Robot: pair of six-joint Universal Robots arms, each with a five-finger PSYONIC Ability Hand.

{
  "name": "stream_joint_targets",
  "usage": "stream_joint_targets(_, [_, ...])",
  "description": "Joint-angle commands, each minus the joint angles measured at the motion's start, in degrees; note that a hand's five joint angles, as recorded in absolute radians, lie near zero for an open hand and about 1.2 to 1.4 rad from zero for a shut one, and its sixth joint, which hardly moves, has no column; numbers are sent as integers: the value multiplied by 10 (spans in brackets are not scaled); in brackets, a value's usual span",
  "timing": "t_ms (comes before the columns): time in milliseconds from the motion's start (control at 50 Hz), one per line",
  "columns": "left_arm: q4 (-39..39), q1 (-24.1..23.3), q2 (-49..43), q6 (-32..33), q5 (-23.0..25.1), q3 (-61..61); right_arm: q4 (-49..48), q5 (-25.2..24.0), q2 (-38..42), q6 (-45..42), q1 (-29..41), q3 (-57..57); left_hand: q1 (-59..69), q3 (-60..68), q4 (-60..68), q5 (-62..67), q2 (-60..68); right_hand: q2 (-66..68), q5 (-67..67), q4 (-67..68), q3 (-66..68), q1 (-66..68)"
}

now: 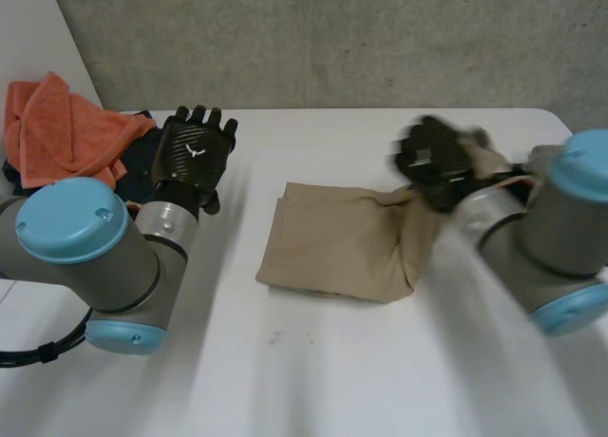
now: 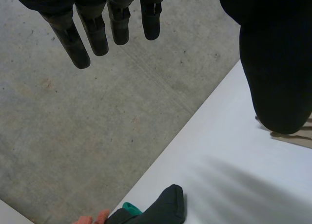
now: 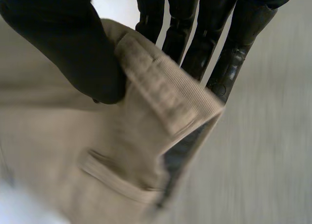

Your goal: Fold the laundry.

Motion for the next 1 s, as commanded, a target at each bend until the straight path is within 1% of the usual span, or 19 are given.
stream_joint_targets(20, [-8,1,-1,-4,-7,1,-35,-150,113,-2,108,-29,0,-7,-2,-14,-4,124,151,117,119,237])
stream_joint_targets(120, [-8,4,-2,-11,-9,7,-30,-144,168,7,138,-63,0,-7,-2,-14,-4,124,151,117,119,237])
stream_joint_targets(160, [-7,5,-2,-15,-9,11,-30,-131,168,23,143,-66,0,-7,-2,-14,-4,-236,-208,-242,-241,-122])
stream_joint_targets(200, [-5,6,-2,-21,-10,19,-29,-120,167,51,142,-65,0,-7,-2,-14,-4,-502,-474,-508,-507,-388])
stream_joint_targets(260, [-7,5,-3,-28,-14,47,-29,-98,133,172,141,-62,2,-5,-1,-12,-2,-528,-501,-535,-533,-415])
stream_joint_targets(280, [-7,5,-3,-31,-17,54,-31,-85,92,264,137,-56,2,-5,-1,-12,-2,-565,-537,-571,-570,-451])
stream_joint_targets(340, [-10,-2,-7,-48,-30,80,-32,-58,27,413,136,-48,2,-5,-1,-12,-2,-576,-549,-583,-581,-463])
stream_joint_targets(360, [-12,-4,-7,-53,-31,87,-34,-34,-3,506,128,-48,4,-4,1,-10,0,-576,-549,-583,-581,-463])
stream_joint_targets(400, [-25,-17,-8,-76,-29,105,-29,-15,-24,589,112,-49,9,1,6,-5,5,-576,-549,-583,-581,-463])
stream_joint_targets(420, [-31,-24,-8,-86,-28,112,-25,3,-33,654,88,-48,10,3,8,-4,6,-576,-549,-583,-581,-463])
stream_joint_targets(460, [-55,-45,-14,-118,-23,134,-14,16,-39,696,62,-45,17,10,14,3,13,-576,-549,-583,-581,-463])
stream_joint_targets(520, [-87,-68,-32,-152,-8,156,40,37,-41,717,20,-51,22,15,19,8,18,-576,-549,-583,-581,-463])
stream_joint_targets(620, [-170,-103,-85,-198,48,200,125,49,-14,711,-7,-83,34,26,31,20,30,-576,-549,-583,-581,-463])
stream_joint_targets(680, [-197,-111,-112,-199,49,216,171,42,47,702,-5,-125,52,45,50,38,48,-576,-549,-583,-581,-463])
stream_joint_targets(740, [-226,-113,-145,-195,24,236,220,29,93,698,-5,-168,64,57,61,50,60,-576,-549,-583,-581,-463])
stream_joint_targets(840, [-270,-111,-179,-145,-19,251,274,5,164,685,-1,-231,78,70,75,64,74,-576,-549,-583,-581,-463])
stream_joint_targets(880, [-279,-109,-190,-104,-30,251,284,4,182,676,0,-248,78,70,75,64,74,-576,-549,-583,-581,-463])
stream_joint_targets(940, [-283,-106,-196,-64,-32,250,298,13,212,642,11,-272,73,65,70,59,69,-576,-549,-583,-581,-463])
stream_joint_targets(1000, [-284,-105,-202,-54,-31,246,303,36,235,603,14,-290,71,64,68,57,67,-576,-549,-583,-581,-463])
